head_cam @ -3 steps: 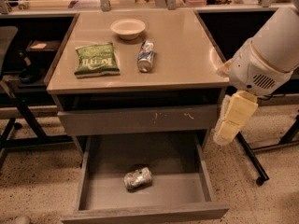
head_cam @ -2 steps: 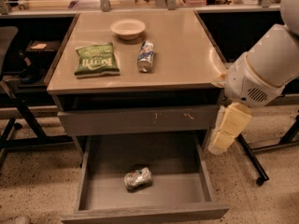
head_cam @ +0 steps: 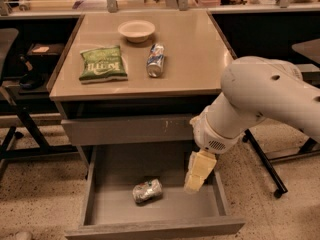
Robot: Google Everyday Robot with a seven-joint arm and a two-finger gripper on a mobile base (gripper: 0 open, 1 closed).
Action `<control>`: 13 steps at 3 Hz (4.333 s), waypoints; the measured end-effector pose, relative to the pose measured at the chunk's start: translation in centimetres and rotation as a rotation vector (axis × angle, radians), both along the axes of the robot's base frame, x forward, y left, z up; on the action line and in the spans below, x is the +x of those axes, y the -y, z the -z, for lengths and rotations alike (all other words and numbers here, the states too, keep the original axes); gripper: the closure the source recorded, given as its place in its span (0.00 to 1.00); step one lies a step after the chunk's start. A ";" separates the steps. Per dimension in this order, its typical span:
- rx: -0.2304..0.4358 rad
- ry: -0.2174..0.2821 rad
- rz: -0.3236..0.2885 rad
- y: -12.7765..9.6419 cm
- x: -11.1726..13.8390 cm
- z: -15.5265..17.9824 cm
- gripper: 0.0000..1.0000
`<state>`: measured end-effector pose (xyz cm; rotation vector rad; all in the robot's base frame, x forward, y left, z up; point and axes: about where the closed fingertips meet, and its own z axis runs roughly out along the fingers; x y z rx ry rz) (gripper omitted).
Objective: Pick redbull can from middle drawer and place on counter
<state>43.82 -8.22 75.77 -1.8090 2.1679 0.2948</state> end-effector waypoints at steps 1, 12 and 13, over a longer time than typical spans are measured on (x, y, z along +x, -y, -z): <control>0.000 0.000 0.000 0.0 0.0 0.0 0.00; 0.022 -0.120 -0.154 -12.5 6.5 30.8 0.00; 0.037 -0.131 -0.154 -12.3 7.1 33.6 0.00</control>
Offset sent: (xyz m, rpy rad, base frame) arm -0.0286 0.0633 -0.0898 0.0366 0.0690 0.0477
